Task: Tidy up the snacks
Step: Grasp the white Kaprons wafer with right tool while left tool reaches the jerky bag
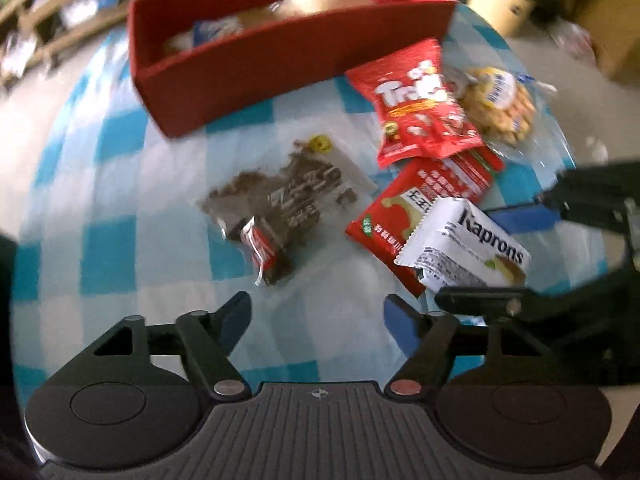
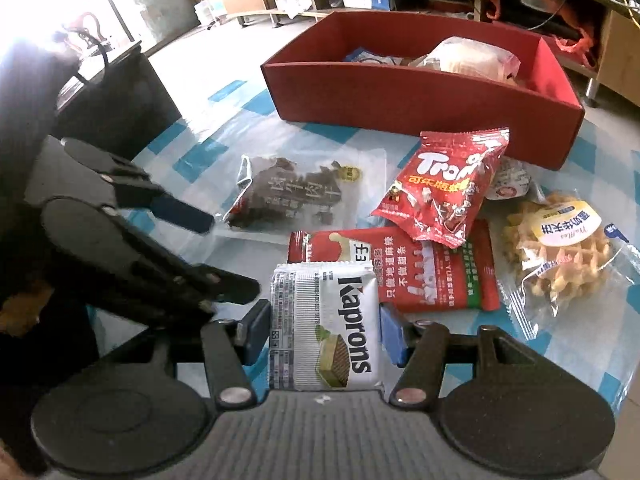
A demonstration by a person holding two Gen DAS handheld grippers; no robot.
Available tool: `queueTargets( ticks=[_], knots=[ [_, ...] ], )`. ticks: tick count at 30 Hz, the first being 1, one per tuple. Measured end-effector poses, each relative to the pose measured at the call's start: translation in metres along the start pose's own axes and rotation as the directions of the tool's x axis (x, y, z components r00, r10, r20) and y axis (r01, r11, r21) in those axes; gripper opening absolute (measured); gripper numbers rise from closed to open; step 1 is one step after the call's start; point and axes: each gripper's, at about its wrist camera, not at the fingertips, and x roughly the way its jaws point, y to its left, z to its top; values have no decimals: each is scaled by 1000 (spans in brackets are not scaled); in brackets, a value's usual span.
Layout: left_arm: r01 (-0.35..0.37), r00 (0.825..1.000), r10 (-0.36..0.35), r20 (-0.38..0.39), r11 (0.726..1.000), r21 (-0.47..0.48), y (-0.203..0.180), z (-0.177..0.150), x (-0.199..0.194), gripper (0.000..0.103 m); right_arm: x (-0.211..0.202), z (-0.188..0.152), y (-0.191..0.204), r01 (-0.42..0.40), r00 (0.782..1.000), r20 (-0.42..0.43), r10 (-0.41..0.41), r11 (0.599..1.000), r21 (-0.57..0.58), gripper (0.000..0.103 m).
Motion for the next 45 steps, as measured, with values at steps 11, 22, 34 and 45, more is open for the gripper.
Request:
queueTargets(
  ticks=[11, 22, 34, 45],
  knots=[
    [-83, 996, 69, 48, 895, 438, -13, 43, 27, 97, 9, -5, -7, -24, 998, -55, 25, 999, 25, 57],
    [1, 1000, 11, -24, 891, 455, -11, 11, 24, 94, 11, 0, -14, -42, 996, -70, 45, 998, 41, 57],
    [39, 999, -32, -30, 971, 236, 0, 26, 27, 99, 11, -5, -19, -31, 997, -71, 35, 998, 58, 57],
    [76, 997, -67, -44, 957, 280, 0, 42, 42, 103, 11, -6, -18, -37, 997, -67, 42, 997, 62, 57]
  ],
)
